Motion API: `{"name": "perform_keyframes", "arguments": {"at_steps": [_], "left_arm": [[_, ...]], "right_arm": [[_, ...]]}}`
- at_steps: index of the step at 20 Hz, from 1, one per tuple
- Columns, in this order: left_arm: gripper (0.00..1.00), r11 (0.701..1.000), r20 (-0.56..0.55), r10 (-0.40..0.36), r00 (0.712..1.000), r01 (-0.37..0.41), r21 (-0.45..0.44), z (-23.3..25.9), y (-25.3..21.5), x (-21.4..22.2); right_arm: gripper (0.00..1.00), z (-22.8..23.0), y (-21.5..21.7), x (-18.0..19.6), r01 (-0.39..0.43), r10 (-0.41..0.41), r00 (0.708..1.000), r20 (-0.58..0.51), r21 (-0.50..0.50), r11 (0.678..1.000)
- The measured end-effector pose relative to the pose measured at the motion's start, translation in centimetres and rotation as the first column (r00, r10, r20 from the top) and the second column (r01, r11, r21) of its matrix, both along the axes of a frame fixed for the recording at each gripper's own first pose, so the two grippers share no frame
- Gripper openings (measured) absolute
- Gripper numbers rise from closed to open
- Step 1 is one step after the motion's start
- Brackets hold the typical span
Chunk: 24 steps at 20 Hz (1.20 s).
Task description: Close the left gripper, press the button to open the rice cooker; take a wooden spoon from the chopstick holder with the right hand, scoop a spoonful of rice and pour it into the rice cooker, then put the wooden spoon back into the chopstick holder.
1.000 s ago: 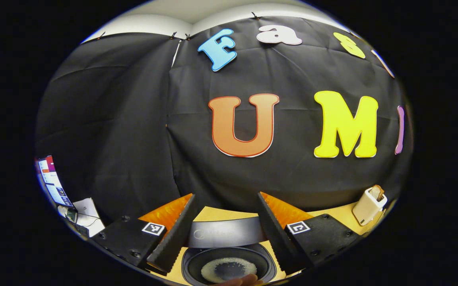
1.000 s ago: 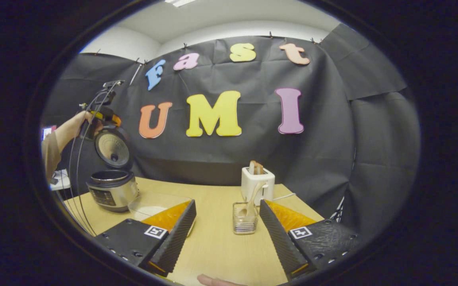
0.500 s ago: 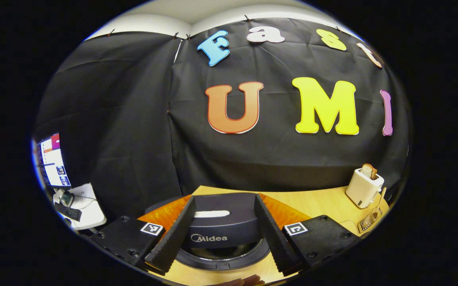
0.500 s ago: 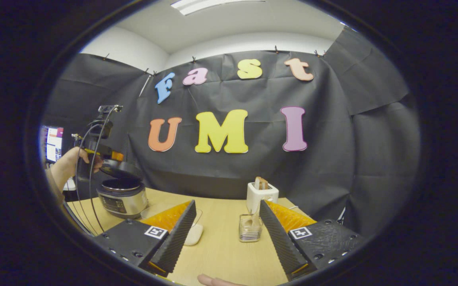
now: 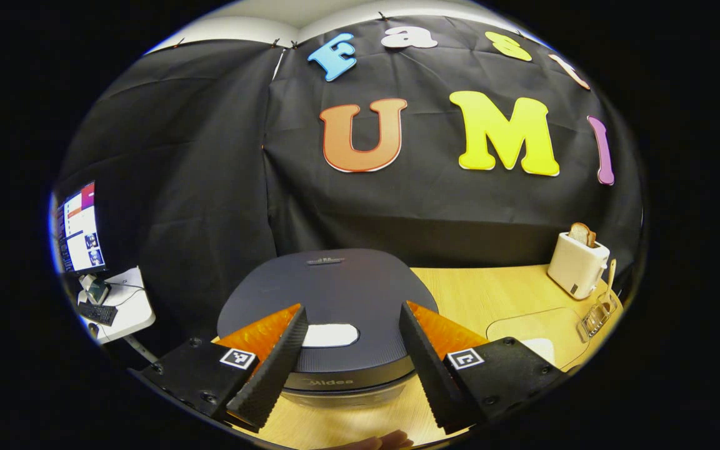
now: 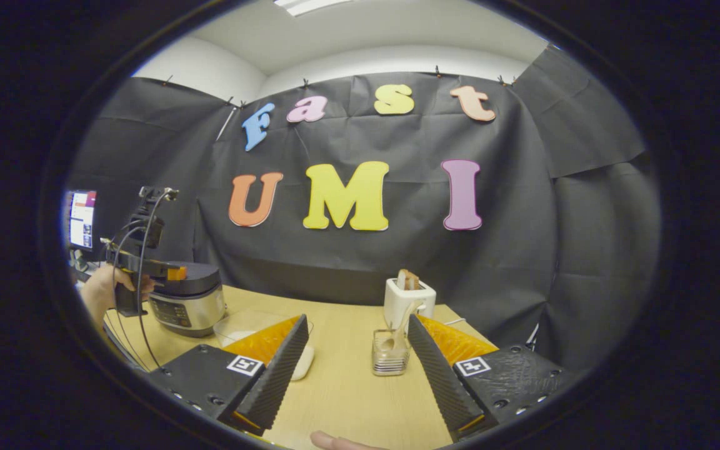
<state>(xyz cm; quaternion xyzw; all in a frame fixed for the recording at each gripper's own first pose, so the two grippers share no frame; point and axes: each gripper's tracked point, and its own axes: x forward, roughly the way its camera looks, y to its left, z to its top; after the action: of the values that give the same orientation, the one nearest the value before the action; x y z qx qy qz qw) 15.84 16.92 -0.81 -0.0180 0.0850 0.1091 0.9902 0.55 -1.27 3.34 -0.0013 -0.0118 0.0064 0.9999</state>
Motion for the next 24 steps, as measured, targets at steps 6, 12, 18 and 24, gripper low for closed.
{"name": "perform_keyframes", "arguments": {"at_steps": [6,12,18,24], "left_arm": [[0.95,0.999,0.162,0.016,0.987,-0.020,0.028,-0.9,-0.3,0.0],[0.95,0.999,0.185,0.013,0.983,-0.018,0.026,-0.6,-0.3,0.0],[0.94,0.999,0.104,-0.008,0.995,0.003,0.046,-0.4,-1.3,-1.3],[0.94,0.998,0.127,-0.035,0.991,0.028,0.053,2.0,-4.8,-5.7]], "right_arm": [[0.95,-0.5,0.5,0.1,-0.002,0.002,1.000,-0.006,-0.008,1.000],[0.95,-0.2,0.3,0.0,0.004,-0.004,1.000,0.006,-0.015,1.000],[0.95,-0.1,-0.8,0.2,0.033,-0.033,0.999,0.001,-0.003,0.999],[0.97,-0.2,-0.9,0.3,0.037,-0.037,0.999,-0.002,-0.005,0.999]]}}
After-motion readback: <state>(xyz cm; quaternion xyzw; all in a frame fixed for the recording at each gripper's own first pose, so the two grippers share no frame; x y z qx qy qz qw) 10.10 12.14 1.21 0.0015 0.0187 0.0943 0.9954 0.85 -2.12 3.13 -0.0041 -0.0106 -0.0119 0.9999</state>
